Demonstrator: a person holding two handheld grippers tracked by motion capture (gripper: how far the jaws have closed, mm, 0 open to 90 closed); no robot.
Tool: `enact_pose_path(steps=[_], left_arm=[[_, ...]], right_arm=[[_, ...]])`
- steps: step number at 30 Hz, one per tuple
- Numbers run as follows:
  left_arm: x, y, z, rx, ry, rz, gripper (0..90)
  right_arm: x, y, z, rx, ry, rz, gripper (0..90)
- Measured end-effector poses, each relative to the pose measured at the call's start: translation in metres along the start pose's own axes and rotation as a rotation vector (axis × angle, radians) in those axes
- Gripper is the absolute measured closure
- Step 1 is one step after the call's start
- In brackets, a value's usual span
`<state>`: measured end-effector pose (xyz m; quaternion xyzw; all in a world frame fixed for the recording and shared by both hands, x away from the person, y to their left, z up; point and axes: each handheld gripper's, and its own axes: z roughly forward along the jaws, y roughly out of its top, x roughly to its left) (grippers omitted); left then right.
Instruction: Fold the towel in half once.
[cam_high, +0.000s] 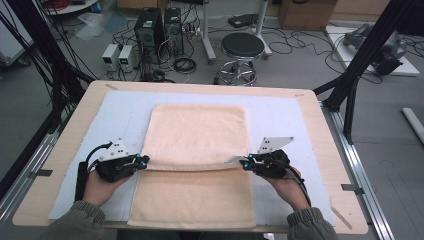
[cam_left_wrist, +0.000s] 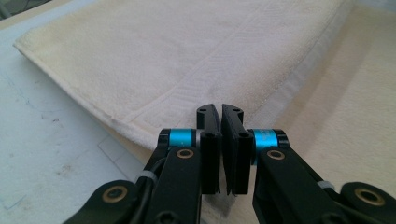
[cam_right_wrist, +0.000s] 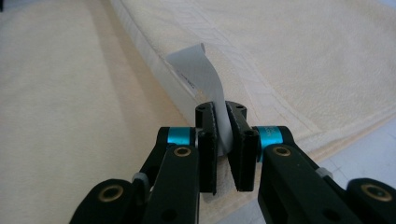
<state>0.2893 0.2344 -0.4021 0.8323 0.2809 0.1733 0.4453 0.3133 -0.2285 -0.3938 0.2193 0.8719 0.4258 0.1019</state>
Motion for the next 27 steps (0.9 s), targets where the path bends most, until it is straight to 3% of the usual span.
enact_pose_path(steps=[7,18,27], left_arm=[[-0.017,0.0,-0.024,-0.008,-0.021,0.032,85.6],[-0.056,-0.017,-0.055,0.008,-0.07,0.065,85.7],[-0.078,-0.028,-0.067,0.039,-0.102,0.079,85.7]], right_arm=[[0.024,0.004,-0.019,0.003,0.023,-0.029,83.3],[0.07,-0.012,-0.041,-0.009,0.074,-0.039,83.3],[0.095,-0.023,-0.053,-0.01,0.095,-0.048,83.3]])
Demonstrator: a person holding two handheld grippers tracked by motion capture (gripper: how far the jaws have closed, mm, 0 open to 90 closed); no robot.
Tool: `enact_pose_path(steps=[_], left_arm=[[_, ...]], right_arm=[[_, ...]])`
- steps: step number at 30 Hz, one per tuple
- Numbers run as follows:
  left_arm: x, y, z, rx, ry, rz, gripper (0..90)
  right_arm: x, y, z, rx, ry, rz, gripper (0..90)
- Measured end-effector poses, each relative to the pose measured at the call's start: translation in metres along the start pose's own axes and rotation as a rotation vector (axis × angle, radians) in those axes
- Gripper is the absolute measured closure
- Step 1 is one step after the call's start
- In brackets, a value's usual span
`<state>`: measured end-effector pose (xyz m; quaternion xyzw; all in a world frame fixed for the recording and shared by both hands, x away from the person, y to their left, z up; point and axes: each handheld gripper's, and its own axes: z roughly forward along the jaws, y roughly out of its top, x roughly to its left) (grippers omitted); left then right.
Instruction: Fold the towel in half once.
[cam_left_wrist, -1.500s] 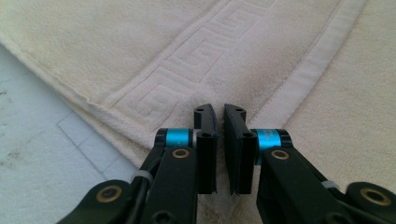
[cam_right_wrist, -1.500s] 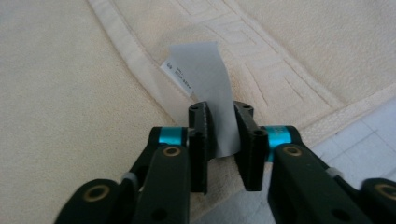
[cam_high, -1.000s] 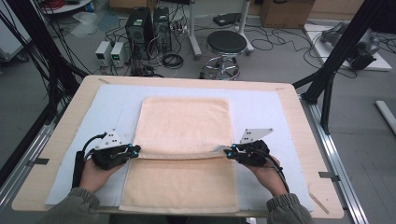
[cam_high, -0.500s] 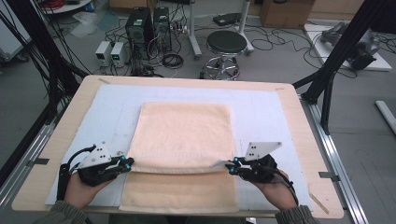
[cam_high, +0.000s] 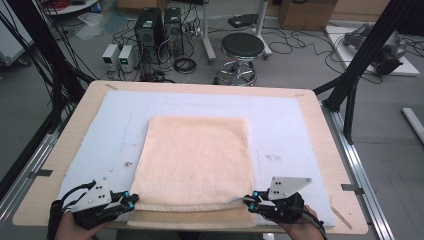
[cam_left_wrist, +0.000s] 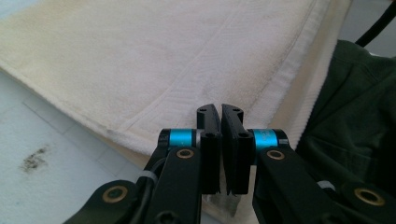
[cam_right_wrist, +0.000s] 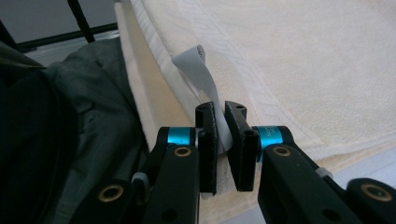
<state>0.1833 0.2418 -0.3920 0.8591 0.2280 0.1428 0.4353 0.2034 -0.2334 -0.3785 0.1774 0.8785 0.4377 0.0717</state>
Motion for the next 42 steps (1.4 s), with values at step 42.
enact_pose_path(steps=[42], left_arm=[[0.012,-0.025,0.046,0.089,-0.117,0.001,63.0]], right_arm=[[-0.031,-0.038,0.052,0.073,0.037,0.016,61.2]])
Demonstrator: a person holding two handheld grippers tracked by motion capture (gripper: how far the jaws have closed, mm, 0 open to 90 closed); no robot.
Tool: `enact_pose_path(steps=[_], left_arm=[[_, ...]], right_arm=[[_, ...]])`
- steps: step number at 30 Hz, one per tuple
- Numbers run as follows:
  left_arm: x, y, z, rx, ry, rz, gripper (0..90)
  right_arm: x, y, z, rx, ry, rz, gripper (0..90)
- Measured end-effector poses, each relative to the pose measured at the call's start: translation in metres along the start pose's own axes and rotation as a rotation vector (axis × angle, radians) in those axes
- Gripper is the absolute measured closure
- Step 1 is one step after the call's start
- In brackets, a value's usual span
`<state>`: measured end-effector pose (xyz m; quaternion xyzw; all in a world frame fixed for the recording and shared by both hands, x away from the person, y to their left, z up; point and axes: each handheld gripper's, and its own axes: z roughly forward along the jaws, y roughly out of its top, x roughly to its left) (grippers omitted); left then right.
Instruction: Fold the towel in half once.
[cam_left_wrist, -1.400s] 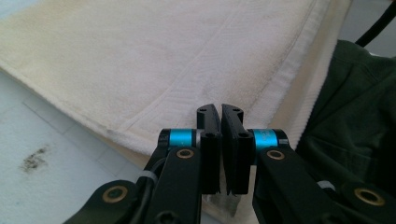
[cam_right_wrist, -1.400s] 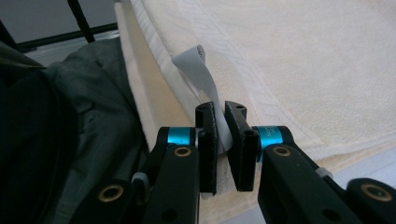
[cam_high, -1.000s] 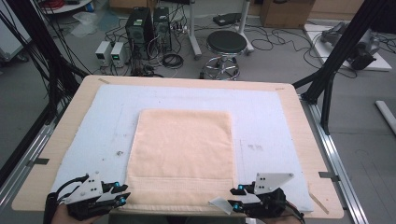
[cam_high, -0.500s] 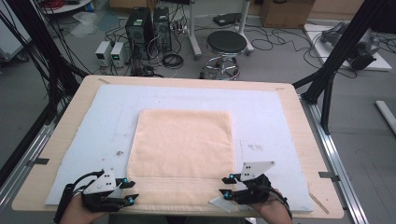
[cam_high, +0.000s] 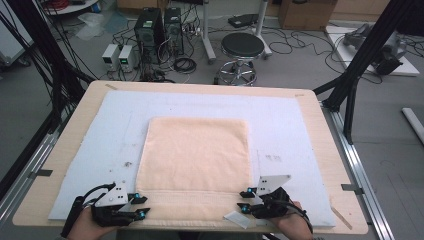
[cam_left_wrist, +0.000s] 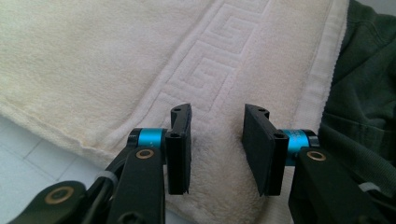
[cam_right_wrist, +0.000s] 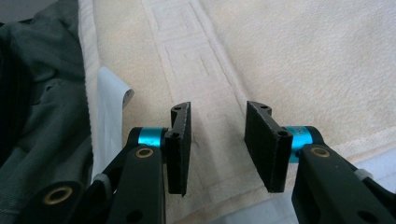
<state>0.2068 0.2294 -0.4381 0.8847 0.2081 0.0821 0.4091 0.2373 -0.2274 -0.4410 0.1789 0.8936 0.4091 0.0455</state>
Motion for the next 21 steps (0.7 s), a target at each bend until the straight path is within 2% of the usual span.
enact_pose_path(steps=[3,6,8,12,14,18,21], left_arm=[[0.001,0.0,-0.001,0.001,-0.007,-0.011,63.4],[0.002,0.001,-0.002,-0.011,-0.007,-0.02,62.0],[0.003,0.002,-0.005,-0.021,0.007,-0.02,60.2],[0.007,0.003,-0.01,-0.061,0.031,-0.048,56.4],[0.008,0.004,-0.012,-0.073,0.061,-0.056,53.0],[0.012,0.007,-0.018,-0.119,0.101,-0.074,48.0],[0.017,0.01,-0.017,-0.13,0.112,-0.097,43.3]], right_arm=[[0.002,-0.001,-0.001,0.002,0.012,0.007,60.5],[0.001,0.001,-0.002,-0.002,0.013,0.029,52.8],[0.0,0.002,-0.002,-0.016,0.011,0.036,48.5],[-0.004,0.006,-0.005,-0.046,-0.014,0.057,39.6],[-0.006,0.009,-0.006,-0.052,-0.035,0.061,33.6],[-0.011,0.014,-0.01,-0.081,-0.058,0.07,28.6],[-0.018,0.019,-0.012,-0.095,-0.067,0.085,23.0]])
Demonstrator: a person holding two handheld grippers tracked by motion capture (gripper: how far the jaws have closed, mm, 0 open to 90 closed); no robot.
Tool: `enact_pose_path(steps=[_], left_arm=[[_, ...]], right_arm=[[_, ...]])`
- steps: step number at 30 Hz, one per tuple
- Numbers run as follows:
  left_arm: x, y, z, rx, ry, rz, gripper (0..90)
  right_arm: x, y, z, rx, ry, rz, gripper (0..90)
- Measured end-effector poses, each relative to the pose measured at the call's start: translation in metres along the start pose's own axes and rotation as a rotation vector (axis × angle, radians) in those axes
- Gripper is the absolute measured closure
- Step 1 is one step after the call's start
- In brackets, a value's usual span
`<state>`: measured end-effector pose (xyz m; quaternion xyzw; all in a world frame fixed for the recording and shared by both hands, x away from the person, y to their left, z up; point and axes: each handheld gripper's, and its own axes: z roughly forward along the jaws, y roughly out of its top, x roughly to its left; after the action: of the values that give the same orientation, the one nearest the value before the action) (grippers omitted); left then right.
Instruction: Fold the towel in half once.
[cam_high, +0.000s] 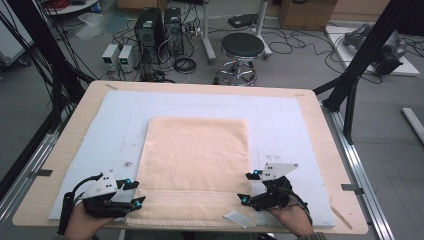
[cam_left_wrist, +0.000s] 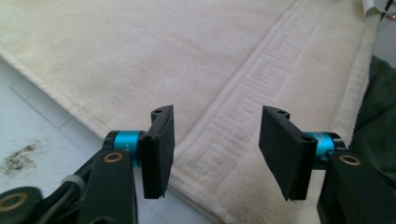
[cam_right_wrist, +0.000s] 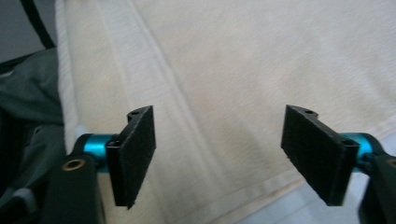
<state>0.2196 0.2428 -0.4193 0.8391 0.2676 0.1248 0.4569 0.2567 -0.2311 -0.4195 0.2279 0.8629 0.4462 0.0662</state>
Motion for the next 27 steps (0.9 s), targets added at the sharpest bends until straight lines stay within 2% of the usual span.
enact_pose_path(steps=[3,5,11,19,27], left_arm=[[0.004,0.005,0.003,-0.013,0.005,-0.012,40.5],[0.006,0.009,0.005,-0.019,0.013,-0.015,37.1],[0.013,0.021,0.01,-0.043,0.037,-0.042,28.3],[0.025,0.037,0.014,-0.067,0.06,-0.055,25.6],[0.029,0.049,0.014,-0.078,0.072,-0.037,25.6]], right_arm=[[-0.007,0.006,0.0,-0.001,-0.011,0.028,19.1],[-0.011,0.01,-0.001,-0.013,-0.029,0.018,18.6],[-0.022,0.02,-0.005,-0.043,-0.068,0.039,16.2],[-0.036,0.033,-0.008,-0.062,-0.103,0.041,16.0],[-0.043,0.041,-0.004,-0.071,-0.1,0.042,16.0]])
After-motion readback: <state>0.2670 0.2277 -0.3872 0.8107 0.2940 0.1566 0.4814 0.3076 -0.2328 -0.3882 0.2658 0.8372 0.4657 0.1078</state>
